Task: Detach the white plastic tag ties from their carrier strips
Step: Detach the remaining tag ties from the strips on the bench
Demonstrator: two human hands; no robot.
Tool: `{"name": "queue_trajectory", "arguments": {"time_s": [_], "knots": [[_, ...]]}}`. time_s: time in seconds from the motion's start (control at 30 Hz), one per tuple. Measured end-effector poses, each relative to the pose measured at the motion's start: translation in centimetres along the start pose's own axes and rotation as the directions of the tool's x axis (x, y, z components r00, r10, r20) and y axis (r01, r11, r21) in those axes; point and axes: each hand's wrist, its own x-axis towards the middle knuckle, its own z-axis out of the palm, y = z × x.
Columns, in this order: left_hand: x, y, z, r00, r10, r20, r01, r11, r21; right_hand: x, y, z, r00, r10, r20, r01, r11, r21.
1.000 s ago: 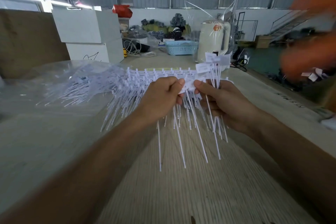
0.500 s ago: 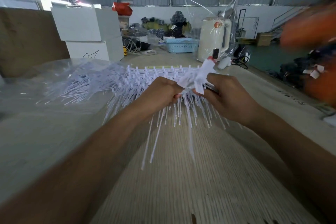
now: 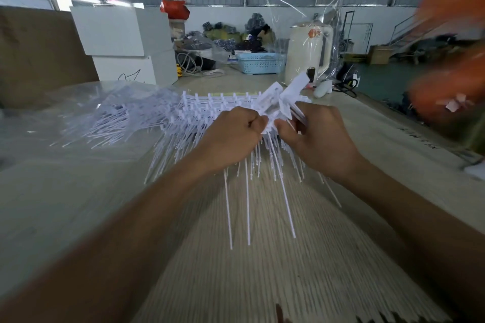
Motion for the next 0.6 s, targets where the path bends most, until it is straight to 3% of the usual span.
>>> {"name": "queue_trajectory", "arguments": {"time_s": [0.27,0.33,0.4,0.43,0.5,0.57,0.6], "knots": [[0.1,0.5,-0.1,0.999,-0.039,0.022,0.039,0.999,-0.006,-0.5,-0.2,1.1,0.997,-0.062,-0.035,0.06,0.997,-0.057],[-0.2,0.3,-0.3,0.998,-0.02,0.055,0.023,0.999,-0.04,-0.1,1.2,0.3,0.998,0.018,-0.067,-0.025,0.994,-0.108],[-0.4,0.0,-0.4,0.997,0.019,0.071,-0.012,0.995,-0.103,0.6,3.3,-1.6,0.963,0.235,-0.129,-0.252,0.959,-0.133],[-0.4,-0.1,-0.5,0.998,0.024,0.06,-0.017,0.993,-0.12,0.8,4.5,-2.4,0.925,0.349,-0.15,-0.362,0.93,-0.064],[-0.3,-0.5,-0.6,0.999,0.037,0.03,-0.033,0.991,-0.129,0.7,5.4,-3.0,0.869,0.493,-0.05,-0.463,0.843,0.274],[-0.5,-0.5,-0.3,0.998,0.047,0.04,-0.041,0.988,-0.152,0.4,4.3,-2.3,0.862,0.483,0.154,-0.495,0.738,0.459],[-0.6,-0.4,-0.3,0.998,0.053,0.045,-0.045,0.985,-0.164,0.1,3.7,-1.7,0.877,0.43,0.213,-0.479,0.761,0.438]]}}
